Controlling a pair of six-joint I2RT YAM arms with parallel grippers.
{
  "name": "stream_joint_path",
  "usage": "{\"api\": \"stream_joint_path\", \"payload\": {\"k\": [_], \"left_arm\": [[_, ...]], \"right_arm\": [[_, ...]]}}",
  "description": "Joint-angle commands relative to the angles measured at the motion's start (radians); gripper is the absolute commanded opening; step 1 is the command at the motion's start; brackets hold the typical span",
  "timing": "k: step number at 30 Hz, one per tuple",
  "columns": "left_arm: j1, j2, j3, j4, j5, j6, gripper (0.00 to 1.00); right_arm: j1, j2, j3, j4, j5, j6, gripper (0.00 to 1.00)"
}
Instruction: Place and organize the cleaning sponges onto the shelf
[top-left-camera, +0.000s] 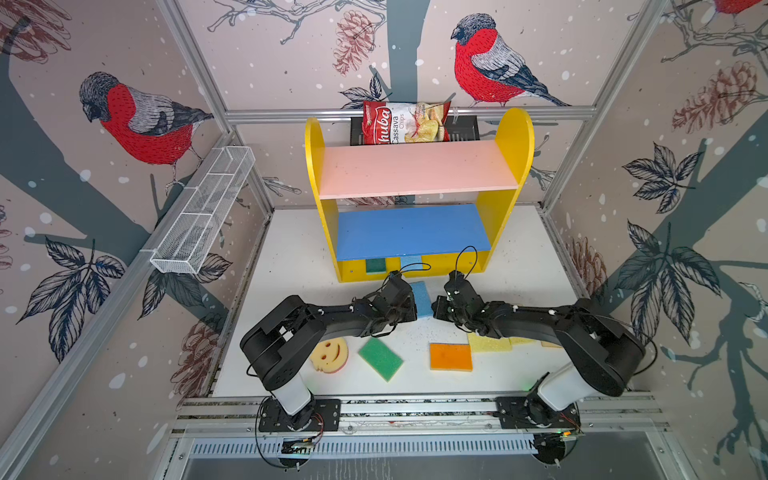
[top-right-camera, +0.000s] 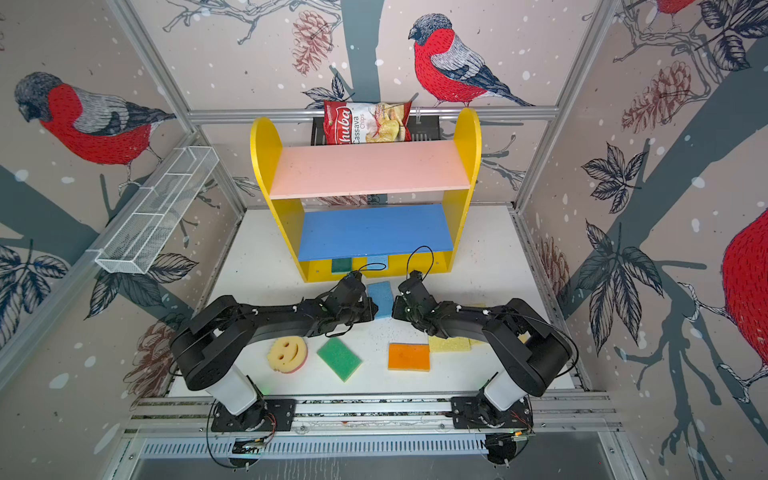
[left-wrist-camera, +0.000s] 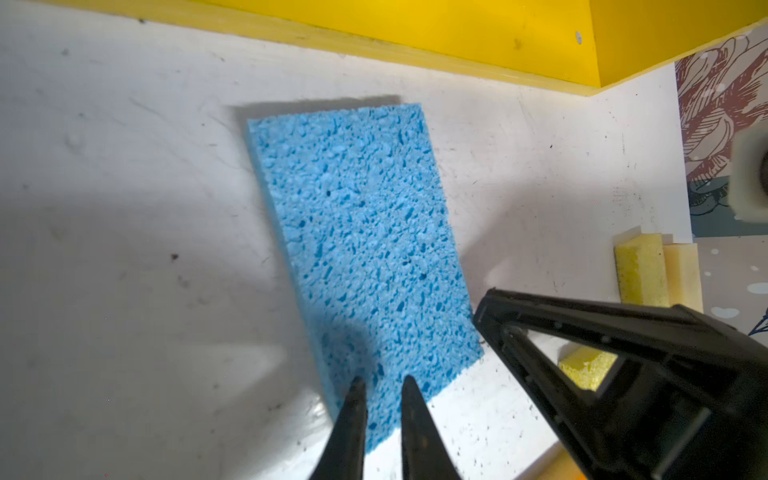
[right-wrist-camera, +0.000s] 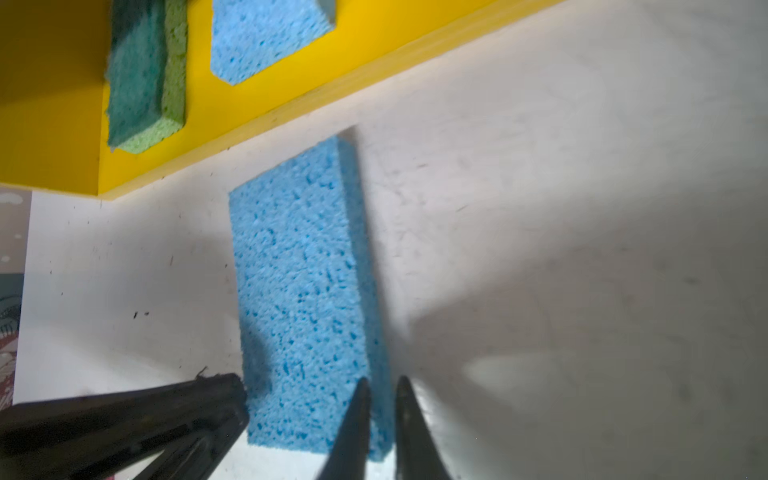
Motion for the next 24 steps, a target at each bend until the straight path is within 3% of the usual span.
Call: {"api": "stream_joint_path", "payload": {"k": [1, 7, 10, 13, 17, 24], "left_arm": [[-0.002, 0.008, 0.006, 0.004, 0.01, 0.01, 0.18], [-0.006, 0.034, 0.009, 0.009, 0.026, 0.0, 0.18], [-0.011, 0.035, 0.003, 0.013, 0.027, 0.0, 0.18], [-0.011, 0.012, -0.001, 0.004, 0.018, 0.0, 0.18], [-0.012, -0.054, -0.004, -0.024, -0.031, 0.023, 0.19], [-0.008, -0.176, 0.016, -0.121, -0.161, 0.055, 0.36]], "right_arm": [[0.001, -0.001, 0.001, 0.009, -0.012, -0.001, 0.3], [0.033, 0.042, 0.0, 0.065, -0.034, 0.018, 0.33], [0.049, 0.061, 0.005, 0.068, -0.021, 0.017, 0.08], [0.043, 0.048, -0.001, 0.044, 0.015, 0.004, 0.01], [0.011, -0.04, 0.001, -0.038, 0.096, -0.087, 0.0], [-0.114, -0.206, -0.017, -0.124, 0.17, -0.237, 0.0]]}}
